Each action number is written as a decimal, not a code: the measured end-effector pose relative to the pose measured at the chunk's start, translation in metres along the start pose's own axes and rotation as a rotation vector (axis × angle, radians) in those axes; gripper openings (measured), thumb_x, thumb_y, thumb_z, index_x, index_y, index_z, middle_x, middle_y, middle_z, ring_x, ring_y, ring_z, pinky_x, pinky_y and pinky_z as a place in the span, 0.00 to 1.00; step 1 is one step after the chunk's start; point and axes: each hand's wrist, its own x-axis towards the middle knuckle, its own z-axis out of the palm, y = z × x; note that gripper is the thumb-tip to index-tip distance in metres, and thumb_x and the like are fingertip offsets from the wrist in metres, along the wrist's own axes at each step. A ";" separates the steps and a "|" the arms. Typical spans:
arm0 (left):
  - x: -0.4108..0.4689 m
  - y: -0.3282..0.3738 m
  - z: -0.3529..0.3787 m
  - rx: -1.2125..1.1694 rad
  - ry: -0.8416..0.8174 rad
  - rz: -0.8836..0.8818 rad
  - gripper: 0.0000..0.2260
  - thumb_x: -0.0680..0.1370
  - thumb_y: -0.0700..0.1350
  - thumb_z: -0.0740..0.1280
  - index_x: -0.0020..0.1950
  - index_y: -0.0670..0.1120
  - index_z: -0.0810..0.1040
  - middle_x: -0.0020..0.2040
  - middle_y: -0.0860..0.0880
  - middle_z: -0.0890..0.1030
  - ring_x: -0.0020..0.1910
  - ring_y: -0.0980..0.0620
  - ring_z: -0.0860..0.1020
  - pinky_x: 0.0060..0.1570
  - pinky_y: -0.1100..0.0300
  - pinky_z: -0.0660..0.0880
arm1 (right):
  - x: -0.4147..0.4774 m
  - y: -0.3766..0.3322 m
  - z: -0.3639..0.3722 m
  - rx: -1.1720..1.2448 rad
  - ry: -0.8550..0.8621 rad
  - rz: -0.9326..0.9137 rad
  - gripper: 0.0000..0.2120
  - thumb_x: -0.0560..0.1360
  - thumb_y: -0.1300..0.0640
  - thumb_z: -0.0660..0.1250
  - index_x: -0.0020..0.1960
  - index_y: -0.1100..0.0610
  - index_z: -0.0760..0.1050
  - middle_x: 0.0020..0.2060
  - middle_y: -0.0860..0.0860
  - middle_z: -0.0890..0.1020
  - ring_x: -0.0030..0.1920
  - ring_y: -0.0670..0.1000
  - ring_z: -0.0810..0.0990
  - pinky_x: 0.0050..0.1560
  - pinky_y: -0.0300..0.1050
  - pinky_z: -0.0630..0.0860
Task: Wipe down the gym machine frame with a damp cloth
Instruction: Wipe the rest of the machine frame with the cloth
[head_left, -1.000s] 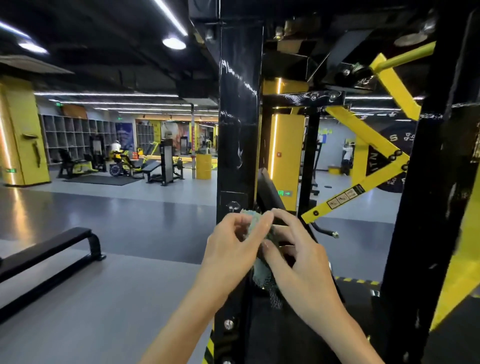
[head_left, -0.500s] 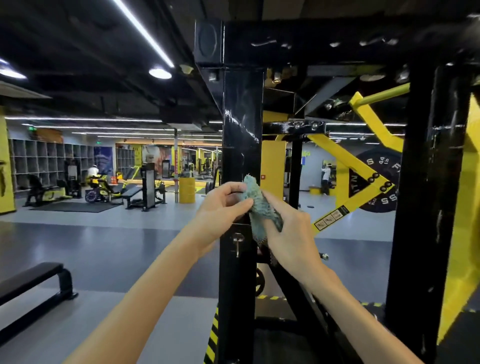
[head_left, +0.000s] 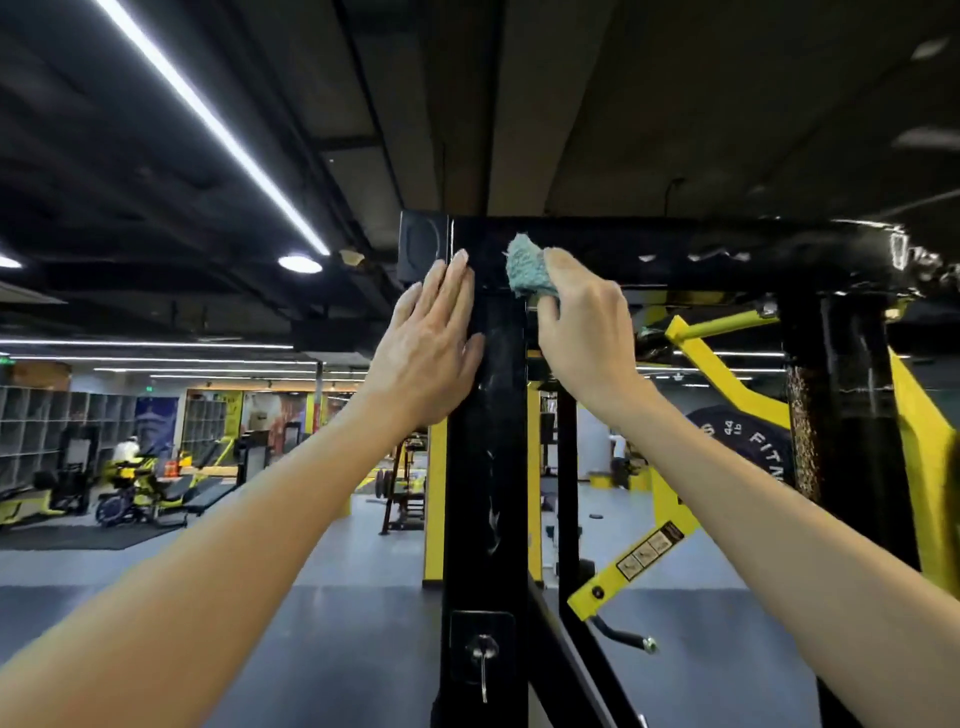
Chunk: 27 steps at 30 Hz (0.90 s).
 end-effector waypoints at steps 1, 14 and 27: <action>0.011 -0.004 0.001 0.013 0.004 -0.002 0.29 0.85 0.52 0.51 0.81 0.40 0.44 0.81 0.45 0.42 0.80 0.48 0.41 0.75 0.57 0.37 | 0.013 0.000 0.008 -0.043 0.003 -0.032 0.20 0.74 0.72 0.63 0.65 0.70 0.74 0.60 0.64 0.80 0.59 0.61 0.80 0.57 0.51 0.78; 0.042 -0.036 0.019 -0.034 0.082 -0.027 0.27 0.85 0.52 0.48 0.81 0.44 0.45 0.82 0.48 0.44 0.80 0.50 0.43 0.76 0.57 0.40 | 0.025 0.009 0.057 -0.243 -0.177 -0.309 0.24 0.81 0.55 0.52 0.74 0.64 0.66 0.74 0.58 0.68 0.76 0.54 0.62 0.76 0.51 0.57; 0.041 -0.032 0.033 0.027 0.144 -0.002 0.27 0.85 0.52 0.47 0.81 0.41 0.48 0.82 0.44 0.46 0.80 0.46 0.44 0.77 0.51 0.44 | 0.024 -0.002 0.064 -0.272 -0.074 -0.177 0.23 0.79 0.60 0.59 0.72 0.65 0.68 0.71 0.59 0.70 0.75 0.58 0.63 0.75 0.57 0.59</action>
